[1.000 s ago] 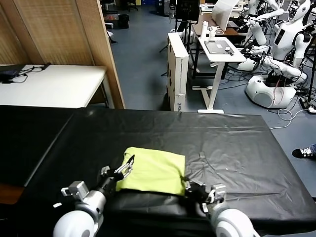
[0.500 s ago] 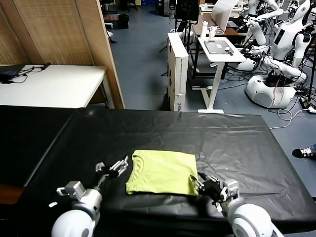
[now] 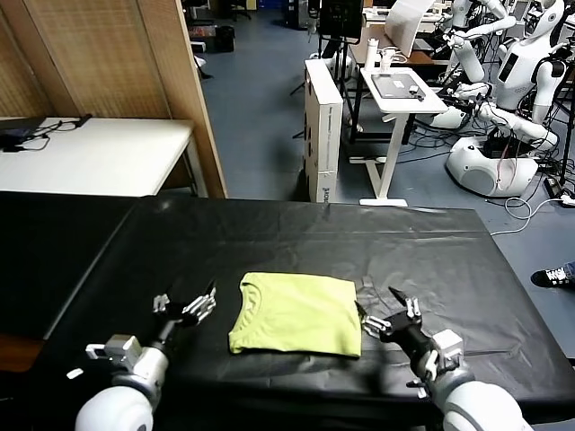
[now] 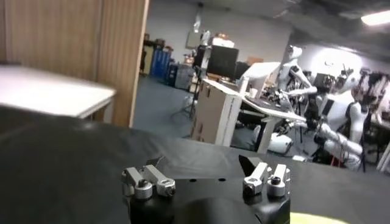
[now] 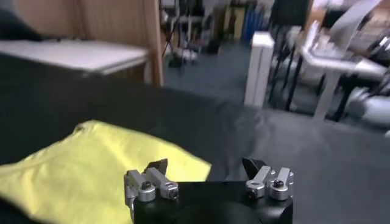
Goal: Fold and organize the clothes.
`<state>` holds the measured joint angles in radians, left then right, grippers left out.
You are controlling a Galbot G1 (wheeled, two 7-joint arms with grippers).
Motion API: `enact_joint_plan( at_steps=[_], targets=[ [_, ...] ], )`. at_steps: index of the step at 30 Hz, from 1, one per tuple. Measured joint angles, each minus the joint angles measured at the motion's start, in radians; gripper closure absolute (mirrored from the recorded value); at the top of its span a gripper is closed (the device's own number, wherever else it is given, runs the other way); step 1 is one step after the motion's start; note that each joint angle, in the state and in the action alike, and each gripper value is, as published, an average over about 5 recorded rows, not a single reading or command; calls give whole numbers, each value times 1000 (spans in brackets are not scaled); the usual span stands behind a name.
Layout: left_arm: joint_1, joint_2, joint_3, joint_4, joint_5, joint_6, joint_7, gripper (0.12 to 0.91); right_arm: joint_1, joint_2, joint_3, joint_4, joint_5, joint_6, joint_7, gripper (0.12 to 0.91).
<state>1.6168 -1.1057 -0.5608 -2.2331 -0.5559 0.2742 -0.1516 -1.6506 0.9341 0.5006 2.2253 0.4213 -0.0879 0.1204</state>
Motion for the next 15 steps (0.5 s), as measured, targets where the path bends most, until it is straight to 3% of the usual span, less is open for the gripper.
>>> enact_joint_plan(
  at_steps=[8, 15],
  targets=[
    [131, 12, -67, -47, -11, -31, 11, 123, -151, 57, 78, 24, -74, 169, 12, 118],
    [251, 19, -125, -94, 11, -48, 29, 123, -289, 125, 98, 67, -158, 244, 31, 118]
  ],
)
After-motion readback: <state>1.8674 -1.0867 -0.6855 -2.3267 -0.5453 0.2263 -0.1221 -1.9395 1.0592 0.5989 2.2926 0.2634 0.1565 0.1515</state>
